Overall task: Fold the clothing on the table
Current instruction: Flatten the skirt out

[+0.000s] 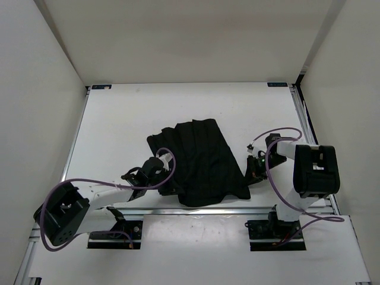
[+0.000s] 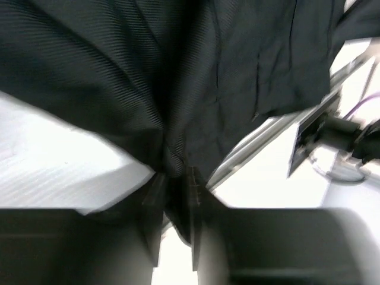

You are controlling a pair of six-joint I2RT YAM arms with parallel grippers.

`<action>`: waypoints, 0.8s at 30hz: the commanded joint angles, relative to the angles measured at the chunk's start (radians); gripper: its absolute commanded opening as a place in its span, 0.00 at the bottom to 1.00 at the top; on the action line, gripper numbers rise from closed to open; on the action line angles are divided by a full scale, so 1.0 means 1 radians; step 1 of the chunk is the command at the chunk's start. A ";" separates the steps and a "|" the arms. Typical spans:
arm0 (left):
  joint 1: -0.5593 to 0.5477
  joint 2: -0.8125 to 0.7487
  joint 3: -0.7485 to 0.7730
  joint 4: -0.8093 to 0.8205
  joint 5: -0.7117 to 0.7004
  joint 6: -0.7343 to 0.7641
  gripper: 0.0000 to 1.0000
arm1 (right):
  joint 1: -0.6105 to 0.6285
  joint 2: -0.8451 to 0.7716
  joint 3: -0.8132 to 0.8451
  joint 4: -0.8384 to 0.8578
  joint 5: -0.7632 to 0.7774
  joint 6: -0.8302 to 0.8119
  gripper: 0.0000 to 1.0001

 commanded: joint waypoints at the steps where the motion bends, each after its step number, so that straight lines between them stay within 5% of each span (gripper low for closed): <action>1: 0.047 -0.048 0.024 -0.019 0.007 0.042 0.17 | -0.048 -0.034 0.003 0.007 -0.023 -0.028 0.00; 2: 0.059 -0.059 0.025 -0.030 0.010 0.052 0.00 | -0.053 -0.049 0.003 0.010 -0.011 -0.033 0.00; 11: 0.192 -0.059 0.140 -0.124 0.039 0.154 0.00 | -0.063 -0.139 0.193 0.007 -0.045 -0.033 0.00; 14: 0.261 0.054 0.268 -0.136 0.062 0.199 0.08 | -0.073 -0.078 0.345 0.032 -0.069 0.009 0.00; 20: 0.389 0.467 0.793 -0.265 0.151 0.307 0.08 | -0.134 0.316 0.909 -0.049 -0.244 0.137 0.00; 22: 0.416 0.510 0.907 -0.216 0.176 0.290 0.07 | -0.149 0.458 1.248 -0.108 -0.310 0.139 0.00; 24: 0.429 0.512 1.023 -0.143 0.162 0.289 0.05 | -0.151 0.444 1.343 -0.048 -0.321 0.158 0.00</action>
